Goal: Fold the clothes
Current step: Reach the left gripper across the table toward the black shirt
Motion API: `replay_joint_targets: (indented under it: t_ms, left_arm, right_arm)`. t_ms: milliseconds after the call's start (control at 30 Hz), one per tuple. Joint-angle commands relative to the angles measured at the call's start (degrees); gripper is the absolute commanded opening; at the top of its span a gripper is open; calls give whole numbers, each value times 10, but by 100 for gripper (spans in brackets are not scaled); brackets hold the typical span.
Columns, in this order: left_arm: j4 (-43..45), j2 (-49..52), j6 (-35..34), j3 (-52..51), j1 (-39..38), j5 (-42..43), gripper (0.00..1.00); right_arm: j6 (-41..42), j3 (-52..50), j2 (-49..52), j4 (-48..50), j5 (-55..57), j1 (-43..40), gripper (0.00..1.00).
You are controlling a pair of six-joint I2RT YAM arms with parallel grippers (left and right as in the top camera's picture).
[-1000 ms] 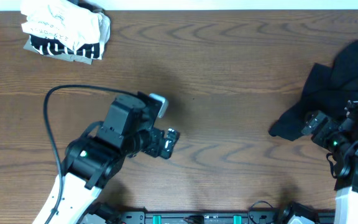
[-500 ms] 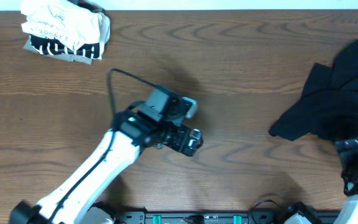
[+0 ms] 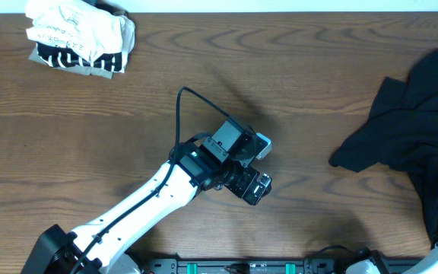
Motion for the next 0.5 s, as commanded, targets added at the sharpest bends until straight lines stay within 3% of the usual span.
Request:
replay_joint_targets:
  t_ms: [0,267,467]
  left_arm:
    - [5,1,-1,11,-1,-10,98]
    - [16,1,-1,11,-4,13,98]
    - [63,7,-6,11,-31,24,98]
  right_arm:
    - [20,-12,17,16,0,-7,99]
    - [25,-55,94,120,-2,-7,99]
    - [47,-61,162,136,-3,-7,99]
